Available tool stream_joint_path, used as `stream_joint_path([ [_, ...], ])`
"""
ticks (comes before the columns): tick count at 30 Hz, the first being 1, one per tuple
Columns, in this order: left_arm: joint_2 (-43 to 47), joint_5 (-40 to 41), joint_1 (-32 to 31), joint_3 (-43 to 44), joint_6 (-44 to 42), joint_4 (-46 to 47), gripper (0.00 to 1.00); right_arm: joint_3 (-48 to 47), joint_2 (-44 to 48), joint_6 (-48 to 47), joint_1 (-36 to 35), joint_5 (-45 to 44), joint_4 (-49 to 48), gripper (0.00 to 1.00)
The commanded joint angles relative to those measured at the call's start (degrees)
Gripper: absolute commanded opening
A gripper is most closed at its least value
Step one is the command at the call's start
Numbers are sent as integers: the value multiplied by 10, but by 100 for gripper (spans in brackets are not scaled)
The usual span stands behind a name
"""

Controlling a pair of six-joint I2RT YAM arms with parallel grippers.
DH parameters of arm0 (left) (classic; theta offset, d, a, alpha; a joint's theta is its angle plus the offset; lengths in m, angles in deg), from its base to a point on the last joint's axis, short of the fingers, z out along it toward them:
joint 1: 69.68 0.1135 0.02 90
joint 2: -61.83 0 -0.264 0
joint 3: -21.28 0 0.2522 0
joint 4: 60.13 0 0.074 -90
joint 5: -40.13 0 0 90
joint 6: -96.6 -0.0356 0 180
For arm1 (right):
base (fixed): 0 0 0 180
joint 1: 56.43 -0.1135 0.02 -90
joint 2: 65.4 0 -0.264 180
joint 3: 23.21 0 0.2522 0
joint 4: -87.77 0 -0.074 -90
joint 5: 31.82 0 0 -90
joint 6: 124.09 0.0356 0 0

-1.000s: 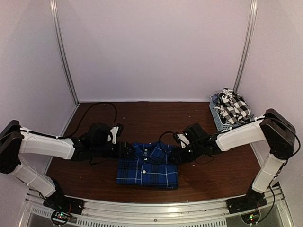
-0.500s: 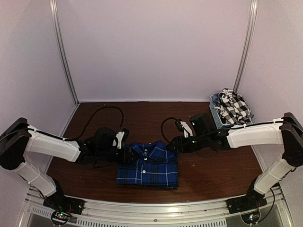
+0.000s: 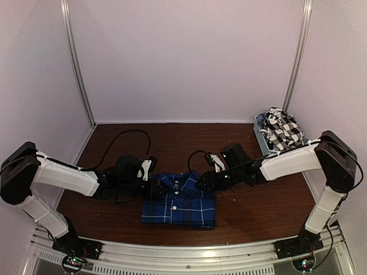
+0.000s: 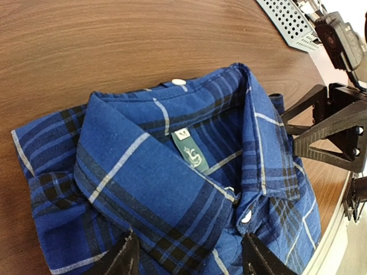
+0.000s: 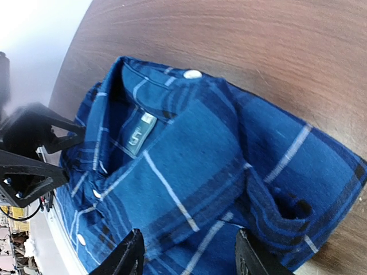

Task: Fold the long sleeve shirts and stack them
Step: Smooth out the square-folded shirt at the center of the board.

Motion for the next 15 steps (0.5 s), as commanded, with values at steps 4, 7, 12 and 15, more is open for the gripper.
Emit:
stream_joint_path([
  [4,-9,16,-5,-2,-6,22,63,47,1,11,21,-5,-26,55],
  [7,-14,16,-7,-1,-7,22,63,57,3,10,22,-8,-18,54],
  [12,-10,23,-7,2,-7,16,65,72,43,6,23,-20,1,55],
  [15,5,42,-7,7,-12,-7,67,75,84,-5,26,-45,33,58],
])
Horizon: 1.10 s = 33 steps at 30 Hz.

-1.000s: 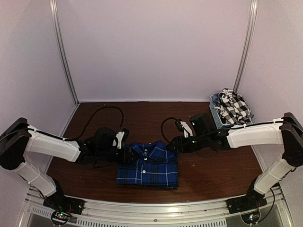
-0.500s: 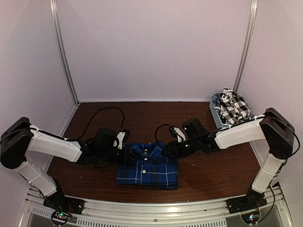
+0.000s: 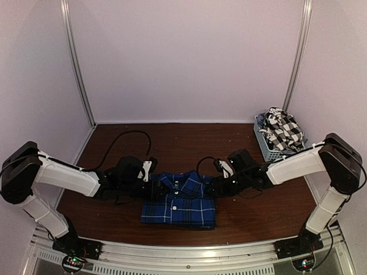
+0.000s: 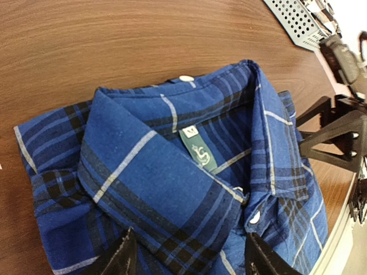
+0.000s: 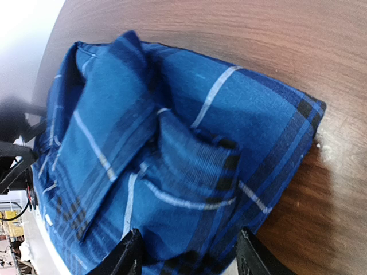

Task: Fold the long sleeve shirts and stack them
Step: Smooth out the square-folded shirt at the center of the board, then reset both arms

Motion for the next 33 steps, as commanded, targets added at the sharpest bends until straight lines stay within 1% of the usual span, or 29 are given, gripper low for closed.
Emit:
stream_joint_path([
  [1,20,36,-3,11,-15,-19,68,7,72,-17,8,-45,44,60],
  [5,68,106,-3,28,-35,-85,71,13,137,-36,25,-88,100,68],
  [12,181,261,-1,61,-82,-205,80,4,239,-85,76,-158,201,84],
  [16,232,323,6,79,-105,-251,88,-27,274,-112,99,-210,259,99],
  [20,278,349,31,90,-117,-282,97,-63,305,-132,108,-286,302,100],
  [24,312,336,78,98,-125,-300,98,-94,336,-140,113,-339,309,100],
  [28,334,319,121,103,-127,-302,98,-103,358,-147,115,-349,291,100],
  [33,357,335,126,112,-147,-302,98,-96,376,-162,115,-337,281,100],
])
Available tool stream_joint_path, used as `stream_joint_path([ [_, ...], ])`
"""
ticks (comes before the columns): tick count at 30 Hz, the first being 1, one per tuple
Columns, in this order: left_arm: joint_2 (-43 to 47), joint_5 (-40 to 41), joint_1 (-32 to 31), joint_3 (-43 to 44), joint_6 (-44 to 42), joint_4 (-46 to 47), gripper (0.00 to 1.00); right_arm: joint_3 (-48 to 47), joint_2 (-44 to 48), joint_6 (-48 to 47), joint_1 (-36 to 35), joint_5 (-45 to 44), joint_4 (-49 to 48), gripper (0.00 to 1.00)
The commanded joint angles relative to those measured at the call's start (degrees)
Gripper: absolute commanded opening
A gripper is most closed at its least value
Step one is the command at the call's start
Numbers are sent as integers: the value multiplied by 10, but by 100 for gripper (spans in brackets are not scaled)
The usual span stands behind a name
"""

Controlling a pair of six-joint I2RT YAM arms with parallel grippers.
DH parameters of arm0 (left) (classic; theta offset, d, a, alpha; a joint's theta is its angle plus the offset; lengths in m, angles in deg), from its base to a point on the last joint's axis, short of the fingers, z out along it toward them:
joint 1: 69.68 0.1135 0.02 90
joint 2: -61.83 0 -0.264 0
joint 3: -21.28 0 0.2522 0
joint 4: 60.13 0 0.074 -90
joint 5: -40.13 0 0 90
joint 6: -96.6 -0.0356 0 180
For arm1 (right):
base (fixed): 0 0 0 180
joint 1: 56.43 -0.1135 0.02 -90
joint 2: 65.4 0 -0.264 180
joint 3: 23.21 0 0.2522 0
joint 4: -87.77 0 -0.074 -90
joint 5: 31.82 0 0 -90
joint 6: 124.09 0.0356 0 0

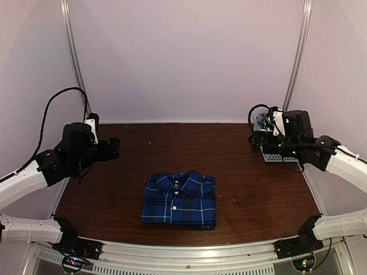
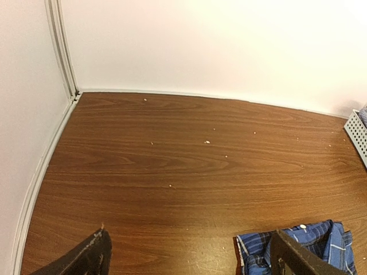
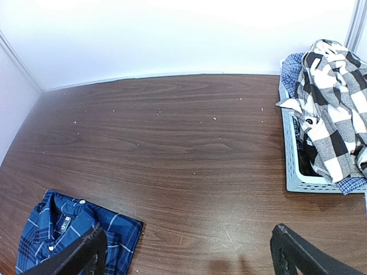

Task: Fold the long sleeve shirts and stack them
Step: Reset both arms

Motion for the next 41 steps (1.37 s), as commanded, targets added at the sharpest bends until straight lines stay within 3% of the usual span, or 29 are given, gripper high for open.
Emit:
stream_joint_path([
  [1,27,10,3,18,-38,12,98,2,18,-20,4,-17,-8,100],
  [14,95,-3,3,-43,-95,64,98,106,166,-37,3,-46,-98,100],
  [41,91,-5,3,-50,-92,65,98,101,149,-48,3,-44,-91,100],
])
